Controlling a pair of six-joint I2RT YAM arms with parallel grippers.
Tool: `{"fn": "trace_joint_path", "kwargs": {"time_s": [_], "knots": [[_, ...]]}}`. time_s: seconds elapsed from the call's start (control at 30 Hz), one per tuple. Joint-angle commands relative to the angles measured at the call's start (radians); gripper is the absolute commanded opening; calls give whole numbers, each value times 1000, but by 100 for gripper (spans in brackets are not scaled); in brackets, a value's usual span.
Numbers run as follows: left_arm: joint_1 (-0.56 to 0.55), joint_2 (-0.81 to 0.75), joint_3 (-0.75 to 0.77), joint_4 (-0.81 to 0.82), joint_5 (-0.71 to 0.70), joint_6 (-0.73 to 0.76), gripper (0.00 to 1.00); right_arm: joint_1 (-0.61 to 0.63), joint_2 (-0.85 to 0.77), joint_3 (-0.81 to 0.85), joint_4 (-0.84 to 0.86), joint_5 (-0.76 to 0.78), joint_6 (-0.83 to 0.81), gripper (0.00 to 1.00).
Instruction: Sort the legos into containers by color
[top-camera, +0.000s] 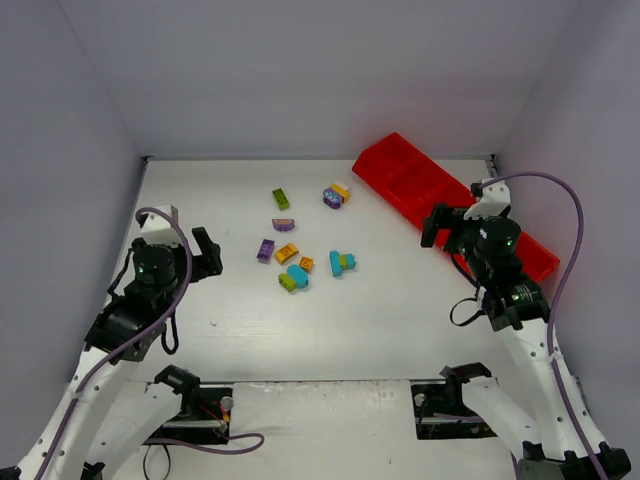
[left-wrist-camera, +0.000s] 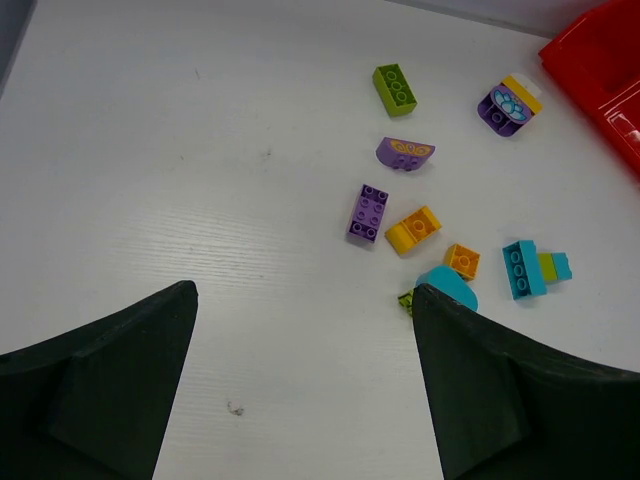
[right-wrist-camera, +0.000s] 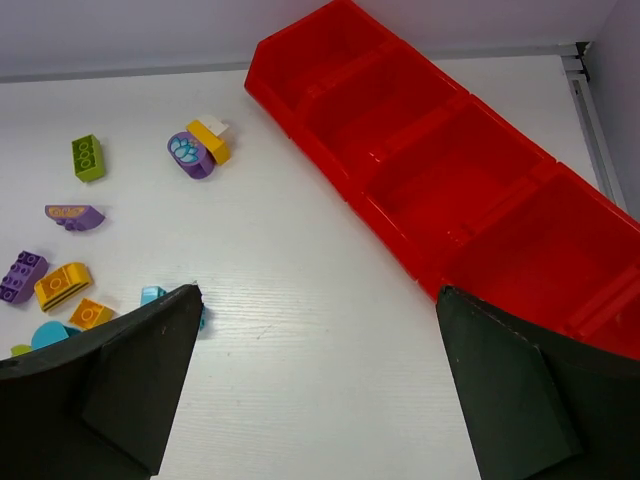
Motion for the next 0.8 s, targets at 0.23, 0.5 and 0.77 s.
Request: {"fn": "trace_joint_path", "kwargs": {"time_s": [0.23,0.5,0.77], "knots": [[-2,27,40,57,-15,-33,82,4,61,57,45,119,16,100],[0,41,38,29,2,-63,82,56,216,98,14,49,73,100],[-2,73,41,11,36,-99,82,228,440,189,81,101,105,100]]}}
